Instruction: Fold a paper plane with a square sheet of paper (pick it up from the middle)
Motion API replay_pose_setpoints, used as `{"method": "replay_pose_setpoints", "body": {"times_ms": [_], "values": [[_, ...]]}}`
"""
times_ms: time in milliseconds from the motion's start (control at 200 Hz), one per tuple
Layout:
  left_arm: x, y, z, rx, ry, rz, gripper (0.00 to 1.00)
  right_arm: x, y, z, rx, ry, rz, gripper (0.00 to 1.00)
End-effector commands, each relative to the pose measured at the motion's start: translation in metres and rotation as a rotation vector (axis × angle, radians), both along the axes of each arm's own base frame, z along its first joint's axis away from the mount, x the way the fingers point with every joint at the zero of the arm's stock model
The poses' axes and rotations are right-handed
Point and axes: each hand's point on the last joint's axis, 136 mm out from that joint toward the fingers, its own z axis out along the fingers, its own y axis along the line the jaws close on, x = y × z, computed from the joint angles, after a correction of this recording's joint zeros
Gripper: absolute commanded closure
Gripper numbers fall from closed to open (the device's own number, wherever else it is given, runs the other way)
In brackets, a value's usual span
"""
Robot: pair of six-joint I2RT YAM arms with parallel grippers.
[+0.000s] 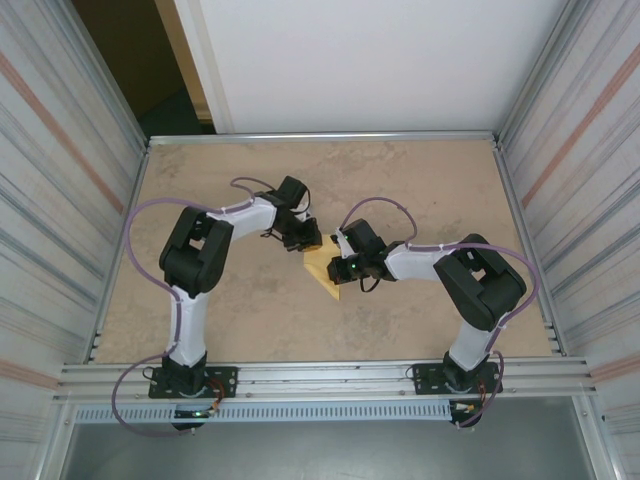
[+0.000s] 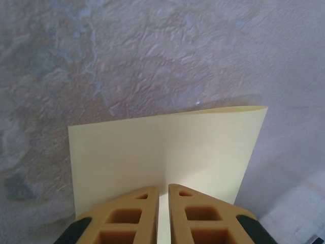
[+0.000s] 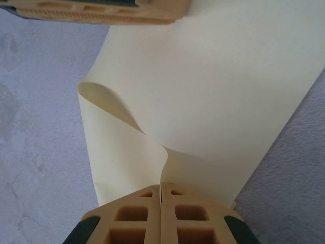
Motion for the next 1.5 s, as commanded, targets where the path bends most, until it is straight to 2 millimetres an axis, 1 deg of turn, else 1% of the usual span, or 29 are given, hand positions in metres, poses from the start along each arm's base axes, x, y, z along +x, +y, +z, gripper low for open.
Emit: {"method": "replay_pose_setpoints", "body": {"times_ms": [0, 276, 431, 962, 1037, 1233, 1498], "values": [[-0.007, 0.003, -0.015, 0.034, 0.041, -0.029, 0.87, -0.002, -0.007, -0.002, -0.032, 0.028, -0.021, 1.0], [-0.017, 0.012, -0.034, 0.083, 0.084, -0.049, 0.87, 0.002, -0.009, 0.005, -0.033, -0.001, -0.04, 1.0], [-0.018, 0.014, -0.037, 0.091, 0.089, -0.049, 0.87, 0.003, -0.01, 0.005, -0.035, -0.006, -0.043, 1.0], [-0.018, 0.014, -0.037, 0.097, 0.091, -0.051, 0.87, 0.0, -0.013, 0.001, -0.043, 0.001, -0.047, 1.0], [-0.019, 0.015, -0.038, 0.101, 0.095, -0.05, 0.88, -0.001, -0.013, 0.002, -0.036, -0.002, -0.044, 1.0], [-0.02, 0.015, -0.041, 0.103, 0.103, -0.05, 0.88, 0.001, -0.007, 0.014, 0.001, -0.031, -0.032, 1.0], [-0.019, 0.013, -0.038, 0.091, 0.097, -0.054, 0.88, -0.001, -0.009, -0.001, -0.027, 0.004, -0.034, 1.0]]}}
